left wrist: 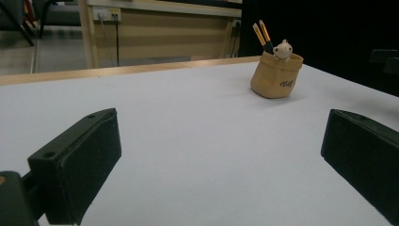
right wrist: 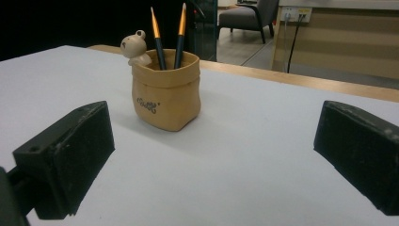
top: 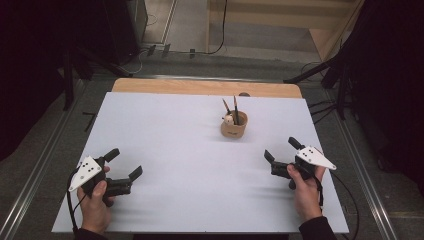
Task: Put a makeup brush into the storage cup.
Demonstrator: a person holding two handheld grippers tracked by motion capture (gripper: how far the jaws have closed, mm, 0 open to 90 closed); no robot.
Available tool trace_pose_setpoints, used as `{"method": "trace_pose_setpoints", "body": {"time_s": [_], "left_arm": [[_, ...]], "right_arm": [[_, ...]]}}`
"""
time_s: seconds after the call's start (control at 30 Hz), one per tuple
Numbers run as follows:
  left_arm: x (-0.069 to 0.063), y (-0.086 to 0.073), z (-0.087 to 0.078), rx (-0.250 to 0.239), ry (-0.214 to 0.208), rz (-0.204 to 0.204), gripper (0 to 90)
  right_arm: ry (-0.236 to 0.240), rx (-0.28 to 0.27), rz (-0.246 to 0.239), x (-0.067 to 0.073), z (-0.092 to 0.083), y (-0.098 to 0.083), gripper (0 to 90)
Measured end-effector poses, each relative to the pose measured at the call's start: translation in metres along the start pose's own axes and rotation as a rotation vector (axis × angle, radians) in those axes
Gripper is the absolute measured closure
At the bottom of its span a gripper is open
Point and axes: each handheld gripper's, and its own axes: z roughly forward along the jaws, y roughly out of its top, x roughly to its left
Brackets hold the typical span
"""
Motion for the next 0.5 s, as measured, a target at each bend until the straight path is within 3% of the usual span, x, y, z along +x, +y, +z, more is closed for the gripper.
{"method": "trace_pose_setpoints", "body": {"time_s": [0.5], "left_arm": [[0.000, 0.000, 0.001, 0.003, 0.000, 0.003, 0.0]], "right_arm": [[-0.006, 0.013, -0.002, -0.004, -0.024, -0.008, 0.0]]}}
